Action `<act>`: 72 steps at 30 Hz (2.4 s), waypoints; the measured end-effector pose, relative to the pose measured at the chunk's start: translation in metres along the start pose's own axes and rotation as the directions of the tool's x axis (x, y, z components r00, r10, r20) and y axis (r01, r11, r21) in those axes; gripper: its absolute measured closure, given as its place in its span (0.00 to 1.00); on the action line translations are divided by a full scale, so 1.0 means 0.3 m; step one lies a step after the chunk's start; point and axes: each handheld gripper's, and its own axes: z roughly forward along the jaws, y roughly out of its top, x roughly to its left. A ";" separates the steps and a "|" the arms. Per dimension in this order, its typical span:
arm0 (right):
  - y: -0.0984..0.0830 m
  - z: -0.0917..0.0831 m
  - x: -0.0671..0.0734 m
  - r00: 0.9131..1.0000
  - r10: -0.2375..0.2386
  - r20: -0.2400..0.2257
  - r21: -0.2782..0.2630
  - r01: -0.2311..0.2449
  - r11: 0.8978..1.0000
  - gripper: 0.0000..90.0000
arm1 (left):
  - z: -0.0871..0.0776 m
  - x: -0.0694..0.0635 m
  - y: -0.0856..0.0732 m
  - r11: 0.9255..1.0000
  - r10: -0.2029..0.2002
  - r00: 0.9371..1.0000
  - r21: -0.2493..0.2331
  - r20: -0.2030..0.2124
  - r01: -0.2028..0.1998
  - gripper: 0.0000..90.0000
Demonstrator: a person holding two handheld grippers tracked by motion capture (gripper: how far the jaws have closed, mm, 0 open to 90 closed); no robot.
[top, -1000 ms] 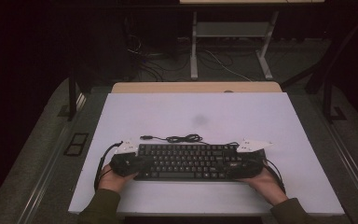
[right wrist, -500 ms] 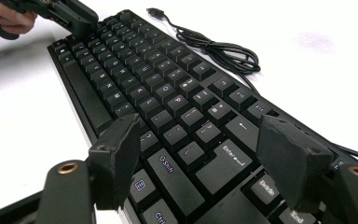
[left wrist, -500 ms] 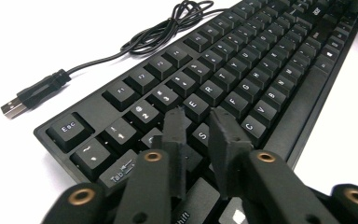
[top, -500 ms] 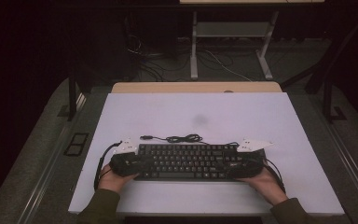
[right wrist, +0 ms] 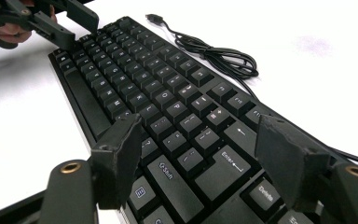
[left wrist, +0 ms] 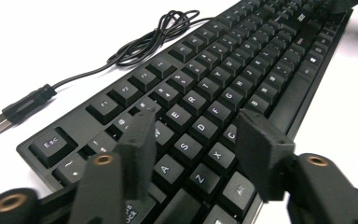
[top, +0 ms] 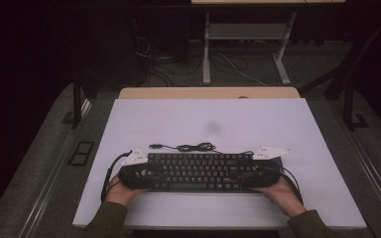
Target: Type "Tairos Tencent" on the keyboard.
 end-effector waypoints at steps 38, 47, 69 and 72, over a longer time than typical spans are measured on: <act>0.104 0.079 -0.005 0.995 -0.002 -0.103 0.008 0.003 1.000 0.73 | 0.025 -0.029 0.014 0.999 -0.016 1.000 -0.028 -0.025 0.016 0.02; 0.128 0.108 -0.004 0.992 -0.012 -0.124 0.011 0.014 1.000 0.97 | 0.030 -0.036 0.017 1.000 -0.016 1.000 -0.020 -0.025 0.016 0.00; 0.169 0.225 0.026 0.991 -0.033 -0.131 0.092 0.045 0.995 0.99 | 0.033 -0.035 0.015 1.000 -0.005 1.000 -0.018 -0.015 0.004 0.01; 0.171 0.239 0.030 0.990 -0.042 -0.131 0.103 0.056 0.993 0.99 | 0.032 -0.035 0.015 1.000 -0.003 1.000 -0.018 -0.014 0.003 0.01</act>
